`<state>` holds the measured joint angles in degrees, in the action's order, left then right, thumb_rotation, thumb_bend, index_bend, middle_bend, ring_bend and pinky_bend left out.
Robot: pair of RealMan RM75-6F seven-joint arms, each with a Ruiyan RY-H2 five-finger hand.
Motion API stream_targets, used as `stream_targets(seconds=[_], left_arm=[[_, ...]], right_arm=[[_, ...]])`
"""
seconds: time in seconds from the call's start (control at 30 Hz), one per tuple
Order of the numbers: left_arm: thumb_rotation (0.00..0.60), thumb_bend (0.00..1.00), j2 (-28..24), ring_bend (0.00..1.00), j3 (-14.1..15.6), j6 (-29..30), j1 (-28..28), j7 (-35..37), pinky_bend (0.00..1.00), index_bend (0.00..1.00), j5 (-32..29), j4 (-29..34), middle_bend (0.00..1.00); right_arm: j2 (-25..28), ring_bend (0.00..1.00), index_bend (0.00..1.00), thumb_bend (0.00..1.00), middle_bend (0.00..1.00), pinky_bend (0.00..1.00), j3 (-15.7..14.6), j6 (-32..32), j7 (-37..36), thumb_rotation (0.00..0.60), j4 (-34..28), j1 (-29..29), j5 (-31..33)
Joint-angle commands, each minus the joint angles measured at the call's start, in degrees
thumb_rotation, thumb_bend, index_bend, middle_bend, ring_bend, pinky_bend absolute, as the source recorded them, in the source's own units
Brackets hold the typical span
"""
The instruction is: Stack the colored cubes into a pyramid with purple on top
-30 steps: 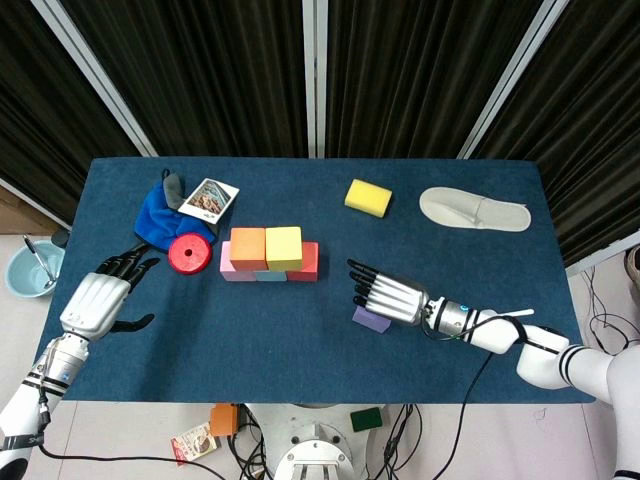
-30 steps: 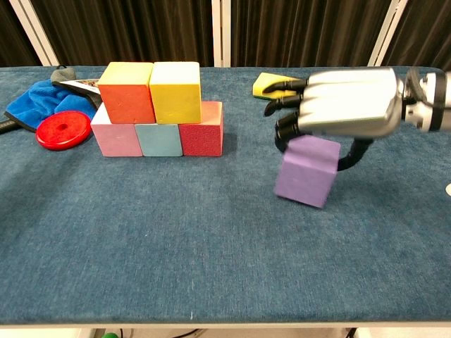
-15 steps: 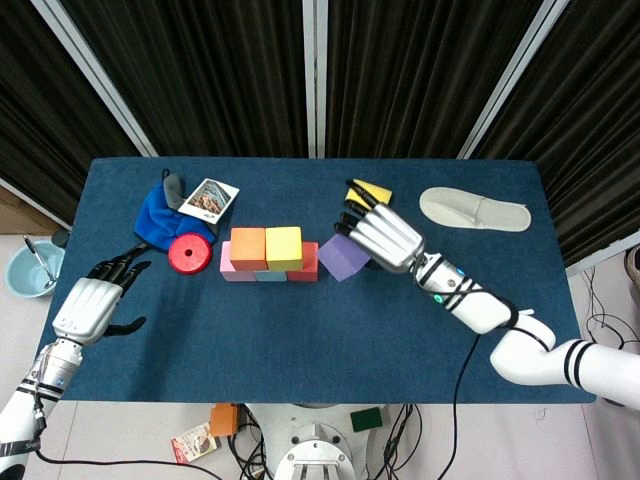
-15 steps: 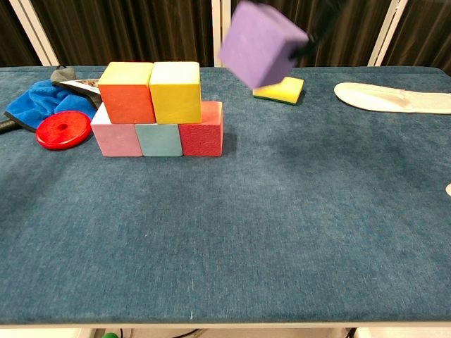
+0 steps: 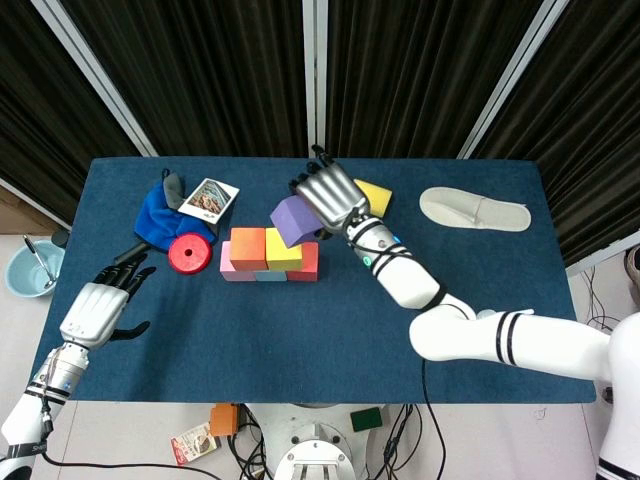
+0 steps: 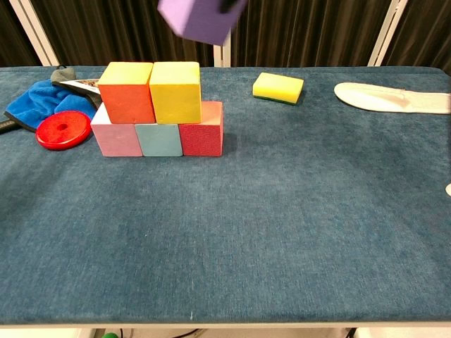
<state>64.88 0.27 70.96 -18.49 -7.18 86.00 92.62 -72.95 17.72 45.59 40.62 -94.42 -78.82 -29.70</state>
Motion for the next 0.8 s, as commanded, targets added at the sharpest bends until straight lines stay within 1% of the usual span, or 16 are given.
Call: stream_targets(seconds=[0.03,0.2,0.33,0.43,0.47,0.53,0.6,0.63,0.7,0.73,0.77,0.8], left_arm=[[0.517,0.17,0.1,0.09,0.0,0.0,0.1,0.4,0.18,0.12,-0.1,-0.3,0.03],[0.504,0.17,0.5,0.09,0.1,0.0,0.3,1.2,0.18,0.12,-0.1,-1.2,0.03],[0.514,0.17,0.9,0.09,0.2,0.1,0.5,2.2,0.18,0.12,0.0,-2.0,0.03],[0.508,0.17,1.1,0.09,0.3,0.0,0.7,2.8,0.18,0.12,-0.2,-2.5,0.03],[0.498,0.17,1.2,0.09,0.3,0.0,0.7,2.9,0.18,0.12,-0.2,-2.7,0.03],[0.498,0.17,1.3,0.09,0.3,0.1,0.8,3.2,0.18,0.12,-0.1,-2.9,0.03],[0.515,0.17,1.4,0.09,0.3,0.1,0.8,3.4,0.18,0.12,0.0,-3.1,0.03],[0.515,0.17,1.4,0.09,0.3,0.1,0.8,3.5,0.18,0.12,0.0,-3.2,0.03],[0.511,0.17,1.6,0.09,0.3,0.1,0.8,3.7,0.18,0.12,-0.1,-3.4,0.03],[0.507,0.17,1.6,0.09,0.2,0.1,0.8,3.8,0.18,0.12,-0.1,-3.5,0.03],[0.497,0.17,1.7,0.09,0.2,0.1,0.8,3.8,0.18,0.12,-0.1,-3.6,0.03],[0.501,0.17,1.7,0.09,0.2,0.1,0.8,3.8,0.18,0.12,-0.1,-3.6,0.03]], right_arm=[[-4.2,0.22,0.59,0.18,0.48,0.0,-0.4,0.7,7.3,0.6,2.4,-8.8,10.9],[-7.1,0.22,0.57,0.18,0.47,0.0,-2.2,1.3,11.9,0.6,5.3,-14.3,17.0],[-9.1,0.21,0.56,0.18,0.46,0.0,-4.6,2.0,16.8,0.6,7.4,-18.3,20.4],[-10.1,0.21,0.56,0.18,0.46,0.0,-5.8,2.2,19.0,0.6,8.3,-20.2,22.5],[-10.3,0.2,0.55,0.18,0.46,0.0,-6.0,2.2,19.4,0.6,8.5,-20.6,23.0],[-10.6,0.2,0.54,0.18,0.45,0.0,-6.2,2.1,19.8,0.6,8.9,-21.2,24.0],[-10.8,0.18,0.49,0.17,0.42,0.0,-6.5,1.8,20.1,0.6,9.2,-21.8,24.8],[-10.9,0.17,0.48,0.16,0.41,0.0,-6.7,1.7,20.3,0.6,9.3,-22.0,25.1],[-10.9,0.13,0.4,0.12,0.36,0.0,-7.0,1.6,20.5,0.6,9.4,-22.3,25.5],[-10.8,0.12,0.38,0.11,0.35,0.0,-7.0,1.5,20.3,0.6,9.3,-22.3,25.6],[-10.8,0.1,0.34,0.09,0.33,0.0,-7.0,1.3,20.1,0.6,9.1,-22.4,25.6],[-10.7,0.09,0.3,0.08,0.3,0.0,-7.0,1.2,19.9,0.6,9.0,-22.3,25.4]])
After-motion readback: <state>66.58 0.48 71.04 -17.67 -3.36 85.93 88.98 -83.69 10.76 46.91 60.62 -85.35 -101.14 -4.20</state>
